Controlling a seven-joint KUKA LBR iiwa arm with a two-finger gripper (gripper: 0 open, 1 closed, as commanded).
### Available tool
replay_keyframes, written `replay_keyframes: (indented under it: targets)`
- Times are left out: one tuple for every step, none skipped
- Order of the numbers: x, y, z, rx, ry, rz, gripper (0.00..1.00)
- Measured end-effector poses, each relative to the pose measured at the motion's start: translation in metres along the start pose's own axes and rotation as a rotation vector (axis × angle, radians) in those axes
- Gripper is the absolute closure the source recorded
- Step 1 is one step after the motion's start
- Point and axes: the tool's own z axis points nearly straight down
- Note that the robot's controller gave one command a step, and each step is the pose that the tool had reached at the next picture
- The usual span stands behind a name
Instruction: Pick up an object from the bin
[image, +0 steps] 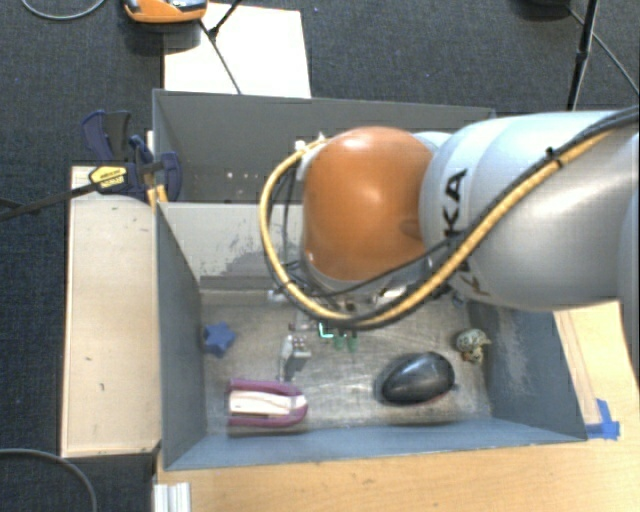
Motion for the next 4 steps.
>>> replay_keyframes:
  targets:
    - [0.022,0.018,0.156,-0.003,-0.021,-0.253,0.0]
    - [0.026,0.019,0.127,-0.001,-0.011,-0.372,0.0]
    - [0.026,0.009,0.115,-0.002,-0.012,-0.262,0.0]
    - [0.022,0.015,0.157,-0.003,-0.018,-0.2,0.0]
